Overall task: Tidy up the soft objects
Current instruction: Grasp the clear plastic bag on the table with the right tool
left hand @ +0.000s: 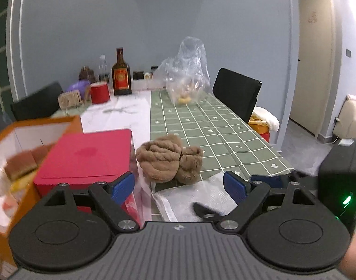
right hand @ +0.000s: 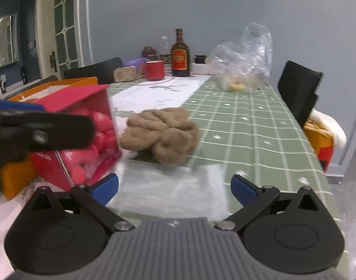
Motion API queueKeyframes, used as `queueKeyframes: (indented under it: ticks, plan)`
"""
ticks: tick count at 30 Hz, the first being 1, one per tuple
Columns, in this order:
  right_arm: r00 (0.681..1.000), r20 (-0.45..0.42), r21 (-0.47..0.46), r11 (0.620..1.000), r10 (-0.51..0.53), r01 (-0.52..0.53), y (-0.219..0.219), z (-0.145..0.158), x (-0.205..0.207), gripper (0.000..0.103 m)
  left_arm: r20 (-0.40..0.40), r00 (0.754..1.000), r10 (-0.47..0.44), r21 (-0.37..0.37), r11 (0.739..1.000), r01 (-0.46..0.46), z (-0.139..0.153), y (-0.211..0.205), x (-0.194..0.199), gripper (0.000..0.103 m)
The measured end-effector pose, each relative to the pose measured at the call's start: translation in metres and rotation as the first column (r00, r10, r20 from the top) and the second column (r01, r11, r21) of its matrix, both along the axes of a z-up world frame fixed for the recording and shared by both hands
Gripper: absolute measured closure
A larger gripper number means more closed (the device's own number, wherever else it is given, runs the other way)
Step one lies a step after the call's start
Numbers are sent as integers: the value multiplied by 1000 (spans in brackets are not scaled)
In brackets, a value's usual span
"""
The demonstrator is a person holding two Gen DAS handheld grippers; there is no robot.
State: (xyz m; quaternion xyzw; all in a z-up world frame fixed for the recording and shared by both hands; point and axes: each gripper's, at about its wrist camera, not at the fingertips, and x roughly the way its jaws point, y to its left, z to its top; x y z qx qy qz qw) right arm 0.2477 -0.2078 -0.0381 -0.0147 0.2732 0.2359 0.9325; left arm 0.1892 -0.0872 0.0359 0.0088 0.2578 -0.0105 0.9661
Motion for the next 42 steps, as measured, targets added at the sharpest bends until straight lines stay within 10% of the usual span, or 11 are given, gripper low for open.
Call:
queueKeyframes:
  ticks: [9, 19, 30, 38, 42]
  plan:
    - [976, -214, 100, 993, -44, 67, 10, -12, 48, 3, -103, 995, 7, -67, 998, -14, 9, 14, 34, 19]
    - [995, -95, -136, 991, -8, -5, 37, -25, 22, 3, -56, 998, 27, -98, 995, -32, 50, 5, 56, 10]
    - [991, -101, -139, 988, -82, 68, 44, -23, 27, 5, -20, 999, 45, -104, 993, -47, 54, 2, 80, 8]
    - [988, -45, -156, 978, -148, 139, 28, -17, 25, 103, -120, 993, -6, -126, 992, -9, 35, -6, 95, 8]
    - [968, -50, -154, 959, -248, 238, -2, -15, 27, 103, -129, 992, -9, -151, 988, -11, 25, -19, 95, 8]
